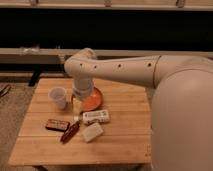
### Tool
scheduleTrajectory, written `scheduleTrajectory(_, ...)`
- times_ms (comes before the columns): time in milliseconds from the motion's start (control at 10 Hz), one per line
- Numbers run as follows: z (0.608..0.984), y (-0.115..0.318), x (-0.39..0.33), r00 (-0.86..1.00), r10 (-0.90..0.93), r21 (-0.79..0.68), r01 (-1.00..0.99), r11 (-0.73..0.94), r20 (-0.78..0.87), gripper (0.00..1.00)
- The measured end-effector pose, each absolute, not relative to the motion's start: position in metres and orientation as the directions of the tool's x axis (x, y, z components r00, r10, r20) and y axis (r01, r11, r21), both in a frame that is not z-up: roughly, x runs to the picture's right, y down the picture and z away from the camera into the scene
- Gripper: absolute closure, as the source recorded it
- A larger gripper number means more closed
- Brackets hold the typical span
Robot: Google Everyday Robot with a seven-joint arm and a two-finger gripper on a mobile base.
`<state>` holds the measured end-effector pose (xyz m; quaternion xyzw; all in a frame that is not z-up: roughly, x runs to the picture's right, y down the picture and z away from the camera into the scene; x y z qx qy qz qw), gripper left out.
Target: Stand the bottle upright
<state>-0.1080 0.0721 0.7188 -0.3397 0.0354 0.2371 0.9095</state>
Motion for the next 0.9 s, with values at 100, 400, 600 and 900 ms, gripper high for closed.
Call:
scheduleTrajectory(100,0.7188,0.0721,-0.108,0.885,0.407,-0.601,-0.455,0.657,-0.226,0.2)
scheduleTrajectory(400,0.7188,0.0721,-0.108,0.885,0.407,-0.601,-0.455,0.657,-0.226,0.2)
scheduleTrajectory(600,0.7188,0.0721,-0.108,0.885,0.407,-0.601,-0.455,0.657,-0.226,0.2)
scheduleTrajectory(900,0.7225,0.0714,-0.1058,0.885,0.409,-0.604,-0.455,0.655,-0.224,0.2)
